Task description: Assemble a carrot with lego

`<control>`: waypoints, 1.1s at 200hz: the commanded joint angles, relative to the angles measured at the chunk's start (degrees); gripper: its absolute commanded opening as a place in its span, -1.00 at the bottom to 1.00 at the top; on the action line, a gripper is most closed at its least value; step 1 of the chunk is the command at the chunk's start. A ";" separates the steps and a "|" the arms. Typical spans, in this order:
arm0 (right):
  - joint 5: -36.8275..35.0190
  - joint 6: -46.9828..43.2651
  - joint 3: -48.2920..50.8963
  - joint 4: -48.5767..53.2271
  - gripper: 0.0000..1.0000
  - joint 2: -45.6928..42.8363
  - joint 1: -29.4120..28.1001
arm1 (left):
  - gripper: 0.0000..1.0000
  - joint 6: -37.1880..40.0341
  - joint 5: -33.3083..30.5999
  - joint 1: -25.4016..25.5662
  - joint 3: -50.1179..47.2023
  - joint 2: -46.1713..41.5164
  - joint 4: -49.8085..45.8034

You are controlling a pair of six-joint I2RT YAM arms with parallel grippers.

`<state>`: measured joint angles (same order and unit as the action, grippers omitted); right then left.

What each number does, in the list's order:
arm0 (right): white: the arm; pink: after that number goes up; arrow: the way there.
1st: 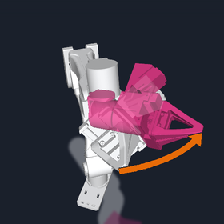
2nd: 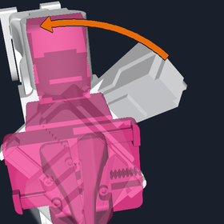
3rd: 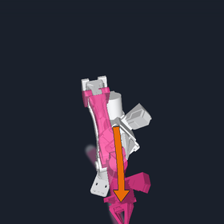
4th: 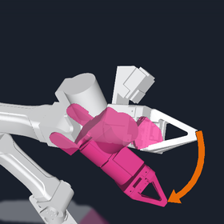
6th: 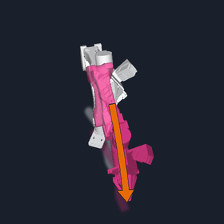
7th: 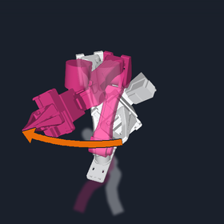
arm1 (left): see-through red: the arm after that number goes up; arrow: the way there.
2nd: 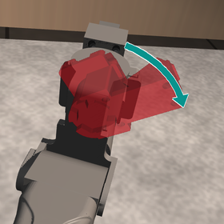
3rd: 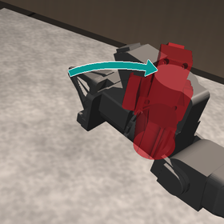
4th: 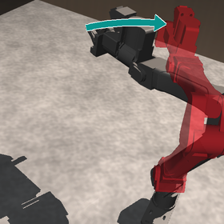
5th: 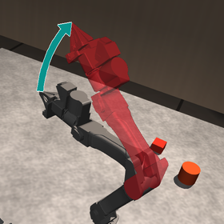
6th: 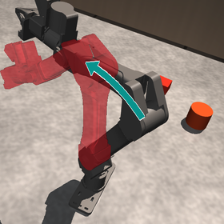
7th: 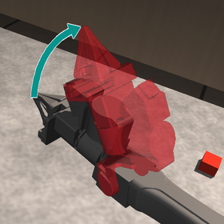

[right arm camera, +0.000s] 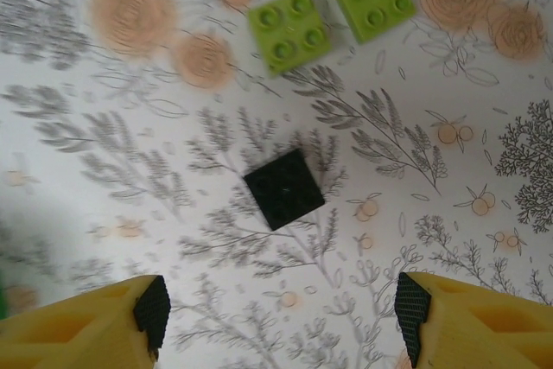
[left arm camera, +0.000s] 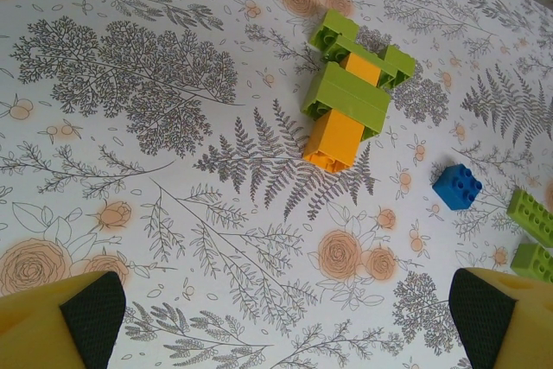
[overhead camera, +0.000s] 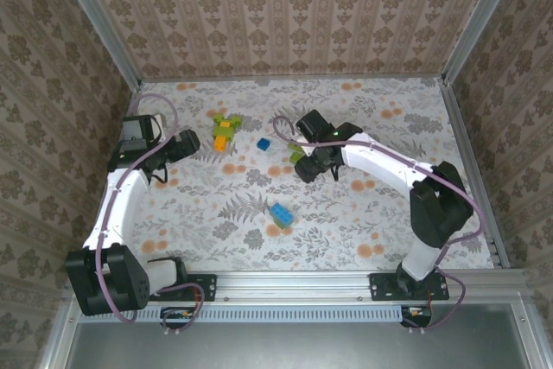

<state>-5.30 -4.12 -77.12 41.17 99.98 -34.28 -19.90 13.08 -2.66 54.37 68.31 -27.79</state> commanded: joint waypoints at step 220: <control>7.32 -7.71 -5.63 -1.91 -0.21 15.99 2.99 | 1.00 0.77 0.28 0.35 0.20 0.16 0.28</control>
<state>0.97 -12.05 -81.06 38.79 115.48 -31.03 -19.90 13.06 -2.66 54.37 68.31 -27.77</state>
